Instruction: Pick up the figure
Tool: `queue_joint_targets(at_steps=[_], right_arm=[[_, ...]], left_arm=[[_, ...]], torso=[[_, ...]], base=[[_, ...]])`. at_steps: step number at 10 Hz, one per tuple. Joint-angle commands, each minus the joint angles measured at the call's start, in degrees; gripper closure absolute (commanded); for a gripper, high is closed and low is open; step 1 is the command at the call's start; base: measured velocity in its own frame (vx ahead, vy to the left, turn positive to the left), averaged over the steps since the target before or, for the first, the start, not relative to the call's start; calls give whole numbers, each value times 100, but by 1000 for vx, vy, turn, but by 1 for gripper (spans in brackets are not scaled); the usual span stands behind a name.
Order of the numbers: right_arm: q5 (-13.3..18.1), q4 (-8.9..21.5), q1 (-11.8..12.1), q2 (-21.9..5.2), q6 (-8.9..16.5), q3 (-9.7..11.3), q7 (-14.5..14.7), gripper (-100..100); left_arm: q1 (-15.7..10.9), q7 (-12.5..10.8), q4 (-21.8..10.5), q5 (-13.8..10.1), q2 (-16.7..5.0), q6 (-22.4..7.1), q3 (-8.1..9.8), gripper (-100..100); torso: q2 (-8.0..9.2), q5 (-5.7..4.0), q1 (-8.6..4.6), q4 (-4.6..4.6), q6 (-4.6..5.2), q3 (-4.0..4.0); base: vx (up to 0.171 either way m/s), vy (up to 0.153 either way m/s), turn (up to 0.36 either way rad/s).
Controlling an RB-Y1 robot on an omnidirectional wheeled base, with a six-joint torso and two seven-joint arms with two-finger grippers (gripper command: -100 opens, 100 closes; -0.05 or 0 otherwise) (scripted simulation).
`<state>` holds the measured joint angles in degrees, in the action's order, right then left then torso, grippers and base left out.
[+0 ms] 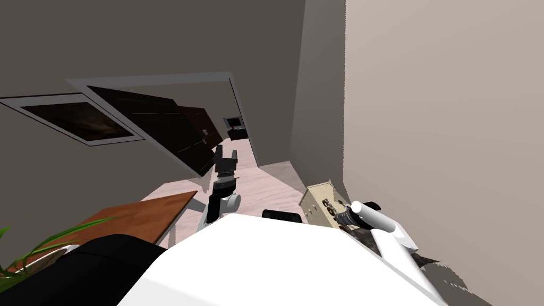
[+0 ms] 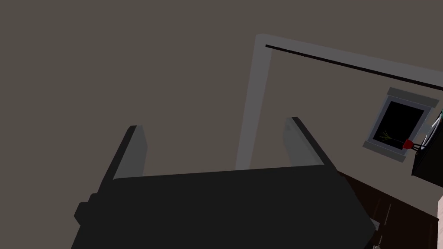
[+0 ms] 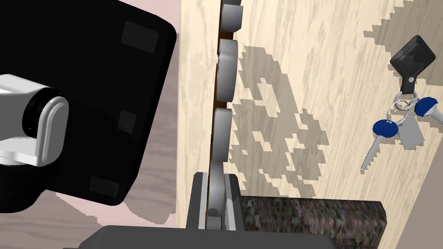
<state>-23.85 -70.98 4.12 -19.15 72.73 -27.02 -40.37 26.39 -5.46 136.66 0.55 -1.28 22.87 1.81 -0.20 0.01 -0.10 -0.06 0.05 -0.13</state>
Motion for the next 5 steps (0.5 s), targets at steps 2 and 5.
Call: queue_joint_targets(at_steps=[2,5], right_arm=[[32,-413,137,102,203,129,-7,100],[35,-494,186,131,223,148,-4,0]], left_arm=[[0,0,0,0,0,0,0,0],[-1,0,0,0,0,0,0,0]], torso=[[0,0,0,0,-1,0],[9,0,1,1,-8,5]], base=[[64,-12,-142],[31,-3,-63]])
